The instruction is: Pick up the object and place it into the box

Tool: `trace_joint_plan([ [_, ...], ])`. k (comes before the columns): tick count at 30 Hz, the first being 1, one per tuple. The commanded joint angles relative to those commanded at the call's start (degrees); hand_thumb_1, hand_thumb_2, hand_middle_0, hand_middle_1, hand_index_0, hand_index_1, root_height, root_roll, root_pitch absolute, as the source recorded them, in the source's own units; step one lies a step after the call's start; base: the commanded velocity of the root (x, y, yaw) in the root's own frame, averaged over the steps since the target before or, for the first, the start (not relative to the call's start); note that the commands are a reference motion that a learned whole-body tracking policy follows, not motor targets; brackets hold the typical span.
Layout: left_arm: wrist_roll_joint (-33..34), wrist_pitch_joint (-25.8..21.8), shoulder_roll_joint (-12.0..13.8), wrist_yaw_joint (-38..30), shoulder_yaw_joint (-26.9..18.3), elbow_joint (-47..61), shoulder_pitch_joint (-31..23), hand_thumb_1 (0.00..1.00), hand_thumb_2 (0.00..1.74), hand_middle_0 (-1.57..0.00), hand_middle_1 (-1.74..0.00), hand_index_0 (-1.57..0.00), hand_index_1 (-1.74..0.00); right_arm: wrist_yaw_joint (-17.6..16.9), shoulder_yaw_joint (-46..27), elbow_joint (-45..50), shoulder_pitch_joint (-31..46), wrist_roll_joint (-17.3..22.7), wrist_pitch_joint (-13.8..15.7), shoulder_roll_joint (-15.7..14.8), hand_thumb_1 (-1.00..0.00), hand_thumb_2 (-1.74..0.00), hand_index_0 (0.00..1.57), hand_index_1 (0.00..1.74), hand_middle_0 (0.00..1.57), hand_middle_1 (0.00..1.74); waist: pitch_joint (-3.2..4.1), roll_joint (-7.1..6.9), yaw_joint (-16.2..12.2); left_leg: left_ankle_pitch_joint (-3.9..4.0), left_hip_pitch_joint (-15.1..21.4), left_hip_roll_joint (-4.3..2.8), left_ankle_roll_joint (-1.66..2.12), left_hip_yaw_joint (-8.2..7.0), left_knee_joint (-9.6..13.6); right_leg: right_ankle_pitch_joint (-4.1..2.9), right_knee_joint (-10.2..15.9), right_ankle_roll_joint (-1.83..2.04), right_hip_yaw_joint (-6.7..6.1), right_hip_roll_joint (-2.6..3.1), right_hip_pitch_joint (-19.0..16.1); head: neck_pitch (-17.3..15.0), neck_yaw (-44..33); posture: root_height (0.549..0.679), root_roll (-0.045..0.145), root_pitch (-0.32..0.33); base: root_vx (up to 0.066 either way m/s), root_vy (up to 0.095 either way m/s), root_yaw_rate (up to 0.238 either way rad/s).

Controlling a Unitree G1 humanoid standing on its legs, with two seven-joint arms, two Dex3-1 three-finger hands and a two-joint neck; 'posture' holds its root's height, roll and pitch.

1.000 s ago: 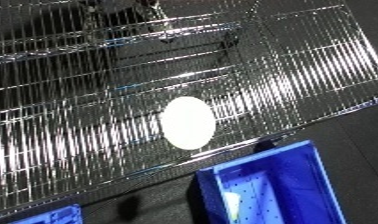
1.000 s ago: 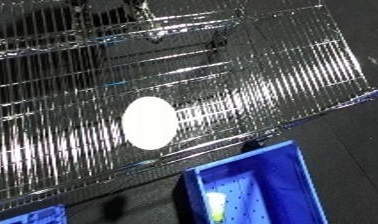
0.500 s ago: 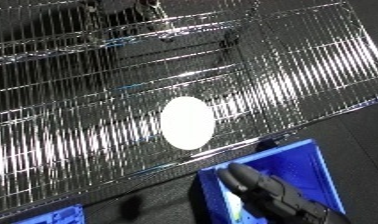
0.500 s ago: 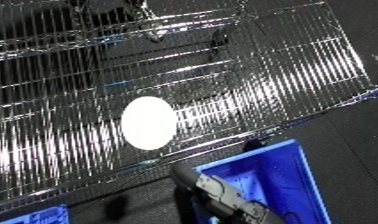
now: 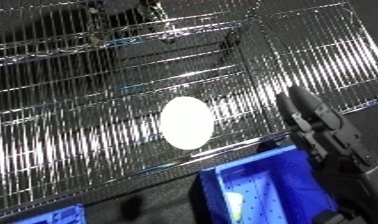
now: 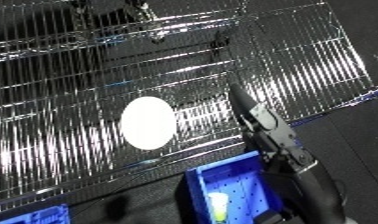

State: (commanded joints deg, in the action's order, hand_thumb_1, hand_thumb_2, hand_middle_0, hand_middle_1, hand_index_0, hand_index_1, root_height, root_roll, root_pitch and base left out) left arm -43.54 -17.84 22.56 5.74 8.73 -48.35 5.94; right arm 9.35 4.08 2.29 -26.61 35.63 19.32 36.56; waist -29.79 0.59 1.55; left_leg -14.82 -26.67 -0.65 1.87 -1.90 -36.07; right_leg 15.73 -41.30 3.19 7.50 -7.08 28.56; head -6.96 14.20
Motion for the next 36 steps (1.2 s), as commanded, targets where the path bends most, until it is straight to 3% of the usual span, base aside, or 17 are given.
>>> trace_joint_plan([
  [9, 0.8, 0.9, 0.0, -0.5, 2.1, 0.5, 0.8, 0.0, 0.0, 0.0, 0.0, 0.0, 0.0, -10.7, 6.3, -9.7, -8.2, -6.6, -2.8, 3.4, 0.0, 0.0, 0.0, 0.0, 0.0, 0.0, 0.0, 0.95, 1.8, 0.02, -0.4, 0.9, -0.27, 0.78, -0.4, 0.43, -0.7, -0.67, 0.46, -0.46, 0.2, -0.7, 3.4, 0.64, 0.052, 0.068, 0.013, -0.001, 0.047],
  [15, 0.7, 1.2, -0.2, -0.7, 4.1, -0.1, 1.6, 0.0, 0.0, 0.0, 0.0, 0.0, 0.0, -13.9, 10.4, -17.2, -14.1, -6.1, -3.7, 4.5, 0.0, 0.0, 0.0, 0.0, 0.0, 0.0, 0.0, 1.88, 3.0, 0.17, -0.9, 1.46, -0.4, 1.2, -0.5, 0.42, -0.9, -0.93, 0.71, -0.92, 0.7, -0.6, 5.7, 0.639, 0.056, 0.07, -0.001, 0.004, 0.049],
  [21, 0.4, 1.1, -0.3, -0.6, 5.9, -0.1, 2.3, 0.0, 0.0, 0.0, 0.0, 0.0, 0.0, -13.9, 13.8, -25.2, -20.4, -3.0, -4.7, 4.6, 0.0, 0.0, 0.0, 0.0, 0.0, 0.0, 0.0, 2.98, 4.0, 0.16, -1.9, 2.08, -0.44, 1.36, -0.8, 0.49, -1.6, -1.25, 0.81, -1.32, 1.7, -0.6, 8.1, 0.638, 0.061, 0.076, -0.007, 0.015, 0.049],
  [28, -0.2, 1.5, 0.0, -0.3, 7.3, 0.7, 2.6, 0.0, 0.0, 0.0, 0.0, 0.0, 0.0, -10.2, 17.3, -33.3, -25.9, 0.0, -6.1, 4.8, 0.0, 0.0, 0.0, 0.0, 0.0, 0.0, 0.0, 3.94, 4.9, 0.37, -2.7, 2.6, -0.47, 1.37, -0.6, 0.48, -1.8, -1.52, 0.97, -1.65, 2.7, -0.5, 9.8, 0.637, 0.066, 0.086, -0.001, 0.02, 0.047],
  [36, -0.6, 1.7, 0.0, 0.0, 8.3, 1.3, 2.7, 0.0, 0.0, 0.0, 0.0, 0.0, 0.0, -6.2, 20.9, -38.4, -29.3, 0.7, -8.1, 3.9, 0.0, 0.0, 0.0, 0.0, 0.0, 0.0, 0.0, 4.65, 5.6, 0.75, -3.5, 2.89, -0.54, 1.46, -0.2, 0.41, -2.0, -1.74, 1.07, -1.86, 3.9, -0.2, 11.3, 0.636, 0.068, 0.098, -0.004, 0.017, 0.035],
])
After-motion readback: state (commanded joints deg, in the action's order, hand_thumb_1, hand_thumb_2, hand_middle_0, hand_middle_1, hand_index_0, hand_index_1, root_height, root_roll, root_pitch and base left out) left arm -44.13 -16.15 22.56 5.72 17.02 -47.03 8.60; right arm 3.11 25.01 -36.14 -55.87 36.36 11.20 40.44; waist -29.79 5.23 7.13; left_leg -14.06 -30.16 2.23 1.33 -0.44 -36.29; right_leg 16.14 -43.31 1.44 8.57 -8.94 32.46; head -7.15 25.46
